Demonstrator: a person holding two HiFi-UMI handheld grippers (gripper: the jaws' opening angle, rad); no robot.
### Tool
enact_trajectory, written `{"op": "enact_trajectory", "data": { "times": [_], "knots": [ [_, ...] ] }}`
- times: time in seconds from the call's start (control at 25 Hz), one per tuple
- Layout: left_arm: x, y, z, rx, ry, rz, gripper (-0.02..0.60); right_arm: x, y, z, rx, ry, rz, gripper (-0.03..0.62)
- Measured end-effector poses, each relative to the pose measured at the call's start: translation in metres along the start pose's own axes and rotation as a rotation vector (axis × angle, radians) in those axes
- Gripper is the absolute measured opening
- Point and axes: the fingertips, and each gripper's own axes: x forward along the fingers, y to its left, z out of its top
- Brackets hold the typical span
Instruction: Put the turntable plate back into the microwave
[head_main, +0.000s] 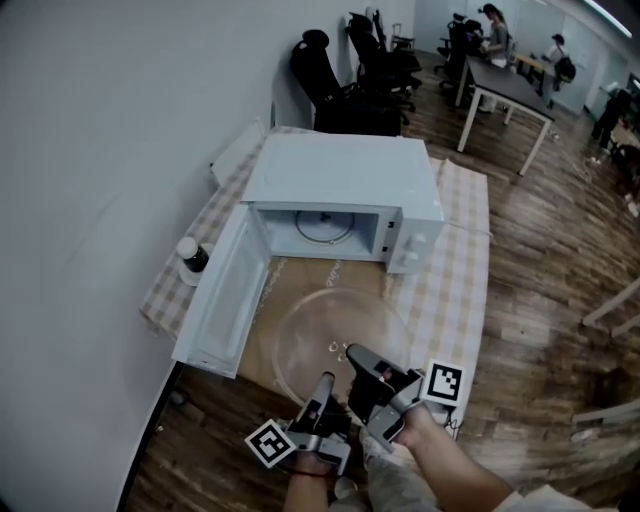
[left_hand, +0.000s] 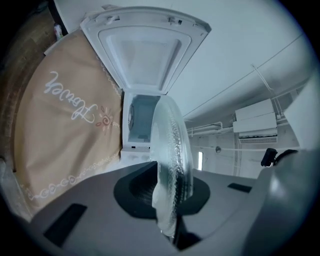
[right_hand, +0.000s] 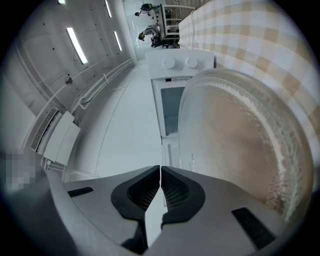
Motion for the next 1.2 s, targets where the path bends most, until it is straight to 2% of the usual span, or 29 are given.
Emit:
{"op": "enact_trajectory", "data": {
  "times": [0.4, 0.72, 0.96, 1.2],
  "knots": [
    [0.034, 0.023, 0.026, 0.006, -0.031, -0.016, 0.026, 0.035, -0.015, 0.030, 0.001, 0.037, -0.007, 0.032],
    [0.053, 0.036, 0.037, 0.026, -0.005, -0.007, 0.026, 0.049, -0.028, 0.044, 0.014, 0.046, -0.016, 0.032],
    [0.065, 0.054, 0.054, -0.014, -0.004, -0.001, 0.026, 0.067, -0.040, 0.056, 0.009, 0.033, -0.034, 0.032],
    [0.079, 0.065, 0.069, -0.022, 0.009, -0.001, 0.026, 0.087, -0.048, 0.066, 0.010, 0.020, -0.045, 0.032]
  ]
}}
